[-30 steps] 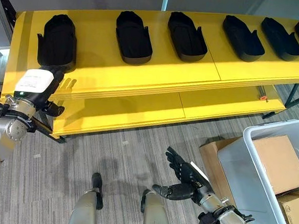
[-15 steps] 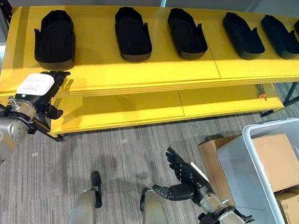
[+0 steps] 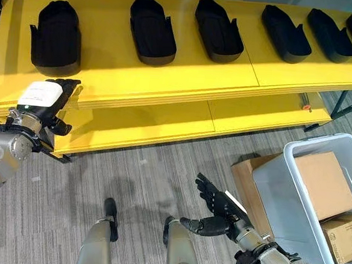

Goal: Move parts from the plastic box to the shelf.

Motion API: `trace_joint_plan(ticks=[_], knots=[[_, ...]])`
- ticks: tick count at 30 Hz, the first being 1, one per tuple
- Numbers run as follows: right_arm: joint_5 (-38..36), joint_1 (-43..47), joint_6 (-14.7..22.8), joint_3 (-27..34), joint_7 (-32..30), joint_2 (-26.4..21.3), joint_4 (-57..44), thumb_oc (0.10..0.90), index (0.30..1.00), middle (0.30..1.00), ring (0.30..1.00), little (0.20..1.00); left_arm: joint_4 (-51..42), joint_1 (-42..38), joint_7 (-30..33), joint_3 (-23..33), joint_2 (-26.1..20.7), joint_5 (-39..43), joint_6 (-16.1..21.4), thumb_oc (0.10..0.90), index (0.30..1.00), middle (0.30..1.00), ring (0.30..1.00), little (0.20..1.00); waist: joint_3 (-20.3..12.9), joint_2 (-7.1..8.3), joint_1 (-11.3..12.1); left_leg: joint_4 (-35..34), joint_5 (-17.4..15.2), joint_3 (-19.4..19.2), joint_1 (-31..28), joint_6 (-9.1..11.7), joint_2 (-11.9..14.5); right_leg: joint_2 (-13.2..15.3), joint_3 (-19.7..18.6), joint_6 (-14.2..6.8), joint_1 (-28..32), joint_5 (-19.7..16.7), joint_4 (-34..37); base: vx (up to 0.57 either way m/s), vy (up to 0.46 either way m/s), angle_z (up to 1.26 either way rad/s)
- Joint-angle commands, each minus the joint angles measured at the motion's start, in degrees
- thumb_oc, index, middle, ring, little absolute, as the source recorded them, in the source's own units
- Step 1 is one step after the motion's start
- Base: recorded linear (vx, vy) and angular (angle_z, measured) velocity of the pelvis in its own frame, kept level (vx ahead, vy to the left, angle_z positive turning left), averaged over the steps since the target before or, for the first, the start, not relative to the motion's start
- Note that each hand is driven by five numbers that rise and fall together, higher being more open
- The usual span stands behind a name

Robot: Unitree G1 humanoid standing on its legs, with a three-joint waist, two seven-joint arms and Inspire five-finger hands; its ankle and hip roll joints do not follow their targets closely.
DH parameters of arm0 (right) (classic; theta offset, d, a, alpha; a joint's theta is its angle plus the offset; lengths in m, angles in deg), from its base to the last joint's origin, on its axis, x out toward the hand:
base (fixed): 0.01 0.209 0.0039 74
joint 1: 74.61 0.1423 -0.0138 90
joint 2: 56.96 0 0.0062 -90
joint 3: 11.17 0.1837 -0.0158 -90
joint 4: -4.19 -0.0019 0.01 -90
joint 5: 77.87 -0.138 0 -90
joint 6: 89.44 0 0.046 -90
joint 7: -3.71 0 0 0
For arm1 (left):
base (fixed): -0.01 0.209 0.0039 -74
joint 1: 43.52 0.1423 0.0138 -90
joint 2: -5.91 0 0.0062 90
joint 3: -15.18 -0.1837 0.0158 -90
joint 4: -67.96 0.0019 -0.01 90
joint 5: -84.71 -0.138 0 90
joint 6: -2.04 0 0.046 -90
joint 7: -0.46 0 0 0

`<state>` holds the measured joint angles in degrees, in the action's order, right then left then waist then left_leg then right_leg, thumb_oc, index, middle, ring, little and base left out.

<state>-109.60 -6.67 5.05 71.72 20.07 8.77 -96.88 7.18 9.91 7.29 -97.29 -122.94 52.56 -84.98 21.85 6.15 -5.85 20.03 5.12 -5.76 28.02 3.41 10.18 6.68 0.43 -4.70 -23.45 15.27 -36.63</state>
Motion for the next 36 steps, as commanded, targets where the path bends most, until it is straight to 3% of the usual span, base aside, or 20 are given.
trace_joint_plan(ticks=[1,34,36], knots=[[-2.87,0.74,5.74,2.79,0.87,-2.01,-3.96,0.900,1.000,1.000,1.000,1.000,-0.06,-7.92,3.53,0.38,-2.59,0.55,0.81,0.900,1.000,1.000,1.000,1.000,-3.64,-1.56,-0.94,6.18,-6.91,0.76,-0.77,0.78,2.17,2.58,-0.12,0.21,-0.02,-5.95,6.61,0.00,0.000,0.00],[-3.83,0.44,6.54,2.88,1.40,-2.41,-3.47,0.900,1.000,1.000,1.000,1.000,5.82,-17.16,4.82,-5.56,-8.05,1.70,1.10,0.900,1.000,1.000,1.000,1.000,-2.18,-1.23,-1.41,9.11,-7.99,0.45,2.91,0.30,2.22,2.75,-0.92,0.06,-3.75,-6.15,5.05,0.00,0.003,-0.01],[-3.85,0.42,6.58,2.67,1.34,-2.49,-3.26,0.900,1.000,1.000,1.000,1.000,7.37,-17.95,4.97,-6.46,-7.86,1.80,1.17,0.900,1.000,1.000,1.000,1.000,-2.27,-1.19,-1.57,9.79,-9.73,0.67,2.53,0.75,2.15,2.70,-1.27,-0.20,-3.36,-4.71,4.44,0.09,0.004,-0.01]])
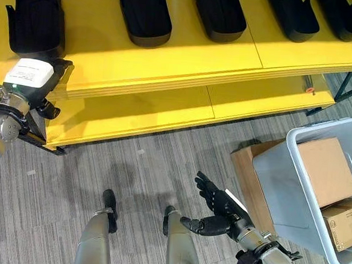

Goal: Move parts from the plastic box to the shelf.

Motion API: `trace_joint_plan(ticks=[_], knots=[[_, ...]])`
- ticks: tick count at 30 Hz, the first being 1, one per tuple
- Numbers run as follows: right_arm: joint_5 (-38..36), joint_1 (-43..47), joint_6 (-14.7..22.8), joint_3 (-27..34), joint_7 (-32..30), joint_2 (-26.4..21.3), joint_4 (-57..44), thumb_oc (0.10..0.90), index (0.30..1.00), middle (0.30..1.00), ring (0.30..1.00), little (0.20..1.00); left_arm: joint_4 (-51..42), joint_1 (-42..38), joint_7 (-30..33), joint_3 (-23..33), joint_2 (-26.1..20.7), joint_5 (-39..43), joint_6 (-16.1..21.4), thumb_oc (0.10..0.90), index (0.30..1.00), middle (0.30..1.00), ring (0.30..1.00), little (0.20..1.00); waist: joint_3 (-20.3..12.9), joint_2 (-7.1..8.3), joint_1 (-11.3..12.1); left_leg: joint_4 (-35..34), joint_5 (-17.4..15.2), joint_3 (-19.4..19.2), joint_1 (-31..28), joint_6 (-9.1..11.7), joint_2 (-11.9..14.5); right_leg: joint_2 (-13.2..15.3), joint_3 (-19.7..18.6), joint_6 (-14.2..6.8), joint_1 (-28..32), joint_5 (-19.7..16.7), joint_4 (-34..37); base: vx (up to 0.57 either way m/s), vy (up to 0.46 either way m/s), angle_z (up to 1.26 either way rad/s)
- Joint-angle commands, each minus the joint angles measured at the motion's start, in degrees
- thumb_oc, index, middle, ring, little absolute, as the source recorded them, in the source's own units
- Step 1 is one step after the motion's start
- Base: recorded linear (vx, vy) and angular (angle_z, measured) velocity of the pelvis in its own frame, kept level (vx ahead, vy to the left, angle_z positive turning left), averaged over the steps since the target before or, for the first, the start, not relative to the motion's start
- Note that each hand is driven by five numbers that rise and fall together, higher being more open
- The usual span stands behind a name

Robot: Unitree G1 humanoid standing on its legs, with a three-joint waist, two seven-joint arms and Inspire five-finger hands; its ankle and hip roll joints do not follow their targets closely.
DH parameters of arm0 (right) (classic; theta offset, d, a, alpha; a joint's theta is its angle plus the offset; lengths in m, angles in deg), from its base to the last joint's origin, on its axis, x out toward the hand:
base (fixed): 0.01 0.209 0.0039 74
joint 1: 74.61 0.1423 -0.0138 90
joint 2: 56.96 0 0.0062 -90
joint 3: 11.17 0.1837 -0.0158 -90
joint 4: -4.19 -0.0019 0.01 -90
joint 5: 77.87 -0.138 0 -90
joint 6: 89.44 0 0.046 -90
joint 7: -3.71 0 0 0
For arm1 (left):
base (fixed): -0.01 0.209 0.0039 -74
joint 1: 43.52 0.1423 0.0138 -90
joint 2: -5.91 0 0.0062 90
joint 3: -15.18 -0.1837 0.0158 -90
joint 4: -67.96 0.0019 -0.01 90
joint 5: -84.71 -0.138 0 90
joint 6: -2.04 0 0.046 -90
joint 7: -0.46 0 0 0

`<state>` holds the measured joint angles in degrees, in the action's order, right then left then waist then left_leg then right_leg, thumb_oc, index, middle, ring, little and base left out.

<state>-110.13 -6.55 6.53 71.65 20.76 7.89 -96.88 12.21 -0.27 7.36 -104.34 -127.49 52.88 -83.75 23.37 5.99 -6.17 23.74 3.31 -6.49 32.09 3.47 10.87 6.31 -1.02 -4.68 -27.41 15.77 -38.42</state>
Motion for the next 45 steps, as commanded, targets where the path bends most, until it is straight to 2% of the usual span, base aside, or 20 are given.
trace_joint_plan(ticks=[1,21,45], knots=[[-3.37,0.23,5.11,2.74,0.66,-1.57,-3.22,0.900,1.000,1.000,1.000,1.000,2.50,-7.94,4.89,0.52,-3.29,1.66,-0.08,0.900,1.000,1.000,1.000,1.000,-3.77,-0.97,-1.22,6.25,-8.01,1.44,-1.43,0.67,1.48,3.08,0.10,-0.22,0.53,-5.20,6.16,0.00,0.000,0.00],[-4.39,-0.37,5.71,2.65,0.82,-2.03,-3.21,0.900,1.000,1.000,1.000,1.000,9.47,-13.60,5.26,-4.21,-3.36,1.89,-0.02,0.900,1.000,1.000,1.000,1.000,-3.81,-0.84,-1.88,8.04,-9.06,0.98,-0.27,0.55,1.57,3.22,-0.72,-0.28,-1.39,-5.07,4.51,0.00,0.000,0.00],[-5.33,-1.22,6.11,2.89,0.63,-2.40,-2.61,0.900,1.000,1.000,1.000,1.000,11.15,-18.90,6.41,-7.55,-2.91,2.62,0.16,0.900,1.000,1.000,1.000,1.000,-3.60,-1.05,-2.40,9.81,-9.84,0.25,1.13,0.41,1.78,3.40,-1.64,-0.43,-3.41,-5.16,3.35,0.00,0.002,-0.01]])
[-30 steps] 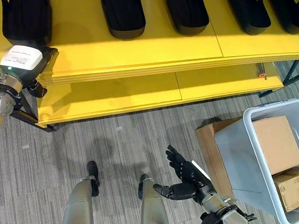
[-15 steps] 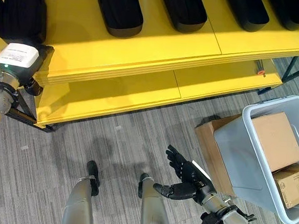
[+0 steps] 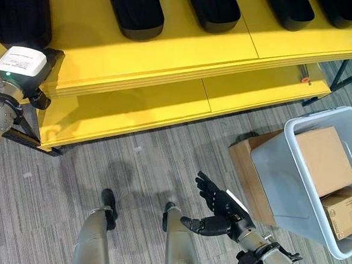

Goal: Move parts from the plastic box to the shelf.

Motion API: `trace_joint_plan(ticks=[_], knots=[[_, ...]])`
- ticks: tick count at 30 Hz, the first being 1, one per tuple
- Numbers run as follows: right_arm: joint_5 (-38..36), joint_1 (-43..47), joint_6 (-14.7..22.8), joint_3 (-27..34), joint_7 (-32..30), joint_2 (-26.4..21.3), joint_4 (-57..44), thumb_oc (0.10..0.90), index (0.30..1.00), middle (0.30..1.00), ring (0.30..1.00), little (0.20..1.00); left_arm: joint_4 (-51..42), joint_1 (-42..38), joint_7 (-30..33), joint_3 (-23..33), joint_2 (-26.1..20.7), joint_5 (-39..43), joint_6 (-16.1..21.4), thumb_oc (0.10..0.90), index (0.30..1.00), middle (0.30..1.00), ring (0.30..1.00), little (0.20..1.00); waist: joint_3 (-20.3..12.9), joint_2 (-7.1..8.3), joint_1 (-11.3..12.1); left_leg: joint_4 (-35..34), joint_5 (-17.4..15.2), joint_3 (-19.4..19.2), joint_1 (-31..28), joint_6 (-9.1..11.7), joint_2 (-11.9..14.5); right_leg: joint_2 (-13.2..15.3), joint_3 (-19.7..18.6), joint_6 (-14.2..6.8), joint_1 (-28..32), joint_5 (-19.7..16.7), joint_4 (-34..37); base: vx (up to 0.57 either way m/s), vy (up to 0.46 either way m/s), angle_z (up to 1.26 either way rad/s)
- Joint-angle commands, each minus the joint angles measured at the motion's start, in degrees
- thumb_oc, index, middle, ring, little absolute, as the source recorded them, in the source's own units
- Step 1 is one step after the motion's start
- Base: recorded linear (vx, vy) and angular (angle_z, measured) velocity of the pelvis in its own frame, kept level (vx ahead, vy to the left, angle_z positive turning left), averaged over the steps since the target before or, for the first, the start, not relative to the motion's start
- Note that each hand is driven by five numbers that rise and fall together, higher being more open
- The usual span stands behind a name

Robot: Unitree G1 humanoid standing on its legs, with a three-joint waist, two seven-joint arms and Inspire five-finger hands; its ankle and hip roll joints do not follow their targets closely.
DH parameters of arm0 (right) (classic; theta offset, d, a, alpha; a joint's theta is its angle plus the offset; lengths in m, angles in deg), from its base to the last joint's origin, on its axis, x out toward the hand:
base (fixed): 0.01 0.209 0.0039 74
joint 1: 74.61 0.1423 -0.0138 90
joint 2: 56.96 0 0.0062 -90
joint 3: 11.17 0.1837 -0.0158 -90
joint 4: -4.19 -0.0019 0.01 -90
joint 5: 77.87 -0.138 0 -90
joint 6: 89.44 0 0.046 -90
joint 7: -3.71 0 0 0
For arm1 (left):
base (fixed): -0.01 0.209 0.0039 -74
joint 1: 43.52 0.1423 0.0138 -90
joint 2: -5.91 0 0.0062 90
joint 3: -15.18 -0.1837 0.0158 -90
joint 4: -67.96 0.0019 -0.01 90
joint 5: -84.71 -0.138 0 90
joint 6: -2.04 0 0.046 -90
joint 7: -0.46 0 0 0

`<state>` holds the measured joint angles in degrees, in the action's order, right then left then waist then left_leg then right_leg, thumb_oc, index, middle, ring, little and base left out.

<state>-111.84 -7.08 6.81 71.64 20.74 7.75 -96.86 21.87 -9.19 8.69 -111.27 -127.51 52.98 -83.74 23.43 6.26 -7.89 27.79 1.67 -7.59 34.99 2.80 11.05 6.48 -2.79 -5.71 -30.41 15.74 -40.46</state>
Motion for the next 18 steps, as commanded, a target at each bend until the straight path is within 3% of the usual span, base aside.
trace_joint_plan(ticks=[1,18], knots=[[-3.62,-0.67,5.84,2.89,0.65,-2.22,-2.62,0.900,1.000,1.000,1.000,1.000,1.54,-10.09,5.09,-0.72,-2.88,2.53,0.16,0.900,1.000,1.000,1.000,1.000,-3.66,-1.29,-0.64,5.79,-8.21,1.35,-1.75,1.08,1.61,3.22,0.13,0.59,-0.44,-5.13,5.37,0.00,0.000,0.00],[-4.02,-0.98,6.09,2.89,0.71,-2.58,-2.38,0.900,1.000,1.000,1.000,1.000,4.13,-13.18,5.43,-3.28,-3.69,2.97,0.36,0.900,1.000,1.000,1.000,1.000,-3.57,-1.44,-0.94,6.82,-8.61,1.40,-0.36,0.80,1.53,3.21,-0.37,0.57,-1.88,-5.34,4.86,0.00,0.001,-0.01]])
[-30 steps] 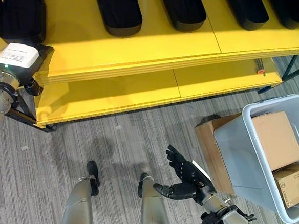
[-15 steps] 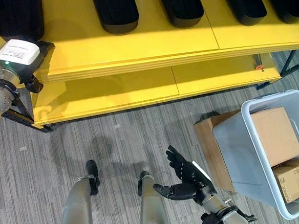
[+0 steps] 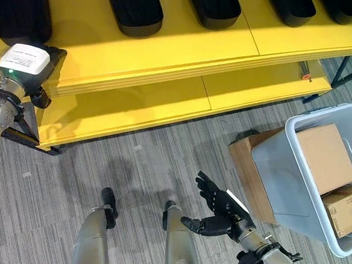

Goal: Move parts from the plastic box to the shelf.

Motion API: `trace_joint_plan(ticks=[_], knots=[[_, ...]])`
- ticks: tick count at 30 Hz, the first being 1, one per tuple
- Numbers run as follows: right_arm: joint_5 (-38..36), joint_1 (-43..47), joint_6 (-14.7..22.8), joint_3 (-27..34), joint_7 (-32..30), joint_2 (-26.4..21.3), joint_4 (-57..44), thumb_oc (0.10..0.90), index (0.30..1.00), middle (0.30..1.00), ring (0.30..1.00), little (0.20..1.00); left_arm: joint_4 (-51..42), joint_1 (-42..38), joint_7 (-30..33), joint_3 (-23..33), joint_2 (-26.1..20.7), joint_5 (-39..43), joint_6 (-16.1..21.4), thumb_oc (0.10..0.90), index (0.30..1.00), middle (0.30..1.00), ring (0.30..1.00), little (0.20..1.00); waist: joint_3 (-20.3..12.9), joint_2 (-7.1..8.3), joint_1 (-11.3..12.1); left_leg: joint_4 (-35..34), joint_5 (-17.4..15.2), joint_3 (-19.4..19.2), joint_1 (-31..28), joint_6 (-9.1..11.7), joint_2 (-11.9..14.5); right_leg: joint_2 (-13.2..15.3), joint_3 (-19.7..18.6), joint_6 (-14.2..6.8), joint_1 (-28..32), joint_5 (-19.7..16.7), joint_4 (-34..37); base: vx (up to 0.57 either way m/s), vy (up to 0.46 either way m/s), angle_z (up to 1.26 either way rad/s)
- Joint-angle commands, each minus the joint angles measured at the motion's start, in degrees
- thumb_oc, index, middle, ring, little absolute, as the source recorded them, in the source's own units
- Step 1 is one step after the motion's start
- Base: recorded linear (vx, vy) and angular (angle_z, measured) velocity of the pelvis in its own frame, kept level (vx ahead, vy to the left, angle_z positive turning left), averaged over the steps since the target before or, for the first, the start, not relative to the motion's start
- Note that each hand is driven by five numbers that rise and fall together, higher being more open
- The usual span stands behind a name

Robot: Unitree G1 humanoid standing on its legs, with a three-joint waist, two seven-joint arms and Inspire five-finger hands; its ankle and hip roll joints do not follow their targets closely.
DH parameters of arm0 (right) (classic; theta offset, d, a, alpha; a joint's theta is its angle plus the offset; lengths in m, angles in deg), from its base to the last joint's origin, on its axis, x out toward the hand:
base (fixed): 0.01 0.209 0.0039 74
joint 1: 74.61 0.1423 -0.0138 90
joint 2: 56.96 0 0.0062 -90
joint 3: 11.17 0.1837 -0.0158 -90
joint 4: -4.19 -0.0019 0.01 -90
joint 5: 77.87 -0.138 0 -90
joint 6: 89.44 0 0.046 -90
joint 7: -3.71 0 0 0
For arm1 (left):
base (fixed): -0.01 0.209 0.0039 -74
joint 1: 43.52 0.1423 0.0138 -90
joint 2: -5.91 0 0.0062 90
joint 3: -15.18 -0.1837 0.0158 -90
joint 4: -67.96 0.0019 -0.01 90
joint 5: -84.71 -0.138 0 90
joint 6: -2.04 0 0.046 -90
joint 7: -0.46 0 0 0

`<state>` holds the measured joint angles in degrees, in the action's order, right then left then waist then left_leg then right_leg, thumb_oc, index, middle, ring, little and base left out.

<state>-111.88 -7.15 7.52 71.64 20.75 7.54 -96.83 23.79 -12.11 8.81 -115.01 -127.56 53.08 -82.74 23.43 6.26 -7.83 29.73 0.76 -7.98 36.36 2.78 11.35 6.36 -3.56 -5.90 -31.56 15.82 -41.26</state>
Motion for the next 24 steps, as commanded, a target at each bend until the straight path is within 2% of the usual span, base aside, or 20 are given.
trace_joint_plan(ticks=[1,11,16,20,24], knots=[[-4.03,-1.02,5.37,2.89,0.72,-2.34,-2.45,0.900,1.000,1.000,1.000,1.000,2.32,-10.34,5.27,0.36,-3.62,2.85,-0.60,0.900,1.000,1.000,1.000,1.000,-3.60,-1.41,-0.97,4.91,-7.74,1.79,-1.68,0.78,1.24,3.36,0.39,0.73,-0.84,-5.44,5.63,0.00,0.000,0.00],[-3.86,-0.69,5.42,2.03,0.79,-2.40,-1.96,0.900,1.000,1.000,1.000,1.000,3.63,-12.75,5.21,-1.32,-3.60,3.58,-0.49,0.900,1.000,1.000,1.000,1.000,-3.67,-1.66,-0.99,5.91,-8.25,1.67,-1.13,0.56,1.10,3.63,-0.02,0.58,-1.38,-5.61,5.25,0.00,0.000,0.00],[-3.85,-0.78,5.40,2.04,0.66,-2.06,-1.87,0.900,1.000,1.000,1.000,1.000,1.80,-11.20,4.70,-0.12,-3.48,4.54,-0.18,0.900,1.000,1.000,1.000,1.000,-3.67,-1.72,-0.88,6.01,-8.28,1.81,-1.22,0.60,1.06,3.67,0.11,0.70,-1.19,-5.32,4.94,0.00,0.000,0.00],[-3.54,-0.79,5.55,2.12,0.56,-1.69,-1.89,0.900,1.000,1.000,1.000,1.000,-3.87,-8.54,4.27,1.29,-4.19,3.63,0.62,0.900,1.000,1.000,1.000,1.000,-3.70,-1.78,-0.51,5.52,-8.22,1.98,-2.05,0.78,1.01,3.60,0.38,0.80,-0.45,-4.87,4.70,0.01,-0.017,0.01],[-2.71,-1.09,5.81,3.56,0.21,-0.89,-2.25,0.900,1.000,1.000,1.000,1.000,-15.70,1.46,2.20,8.68,-6.32,4.69,1.89,0.900,1.000,1.000,1.000,1.000,-3.68,-2.00,0.26,4.49,-7.90,2.42,-3.46,0.97,0.78,3.60,0.92,1.01,0.83,-4.44,4.59,0.01,-0.045,0.05]])
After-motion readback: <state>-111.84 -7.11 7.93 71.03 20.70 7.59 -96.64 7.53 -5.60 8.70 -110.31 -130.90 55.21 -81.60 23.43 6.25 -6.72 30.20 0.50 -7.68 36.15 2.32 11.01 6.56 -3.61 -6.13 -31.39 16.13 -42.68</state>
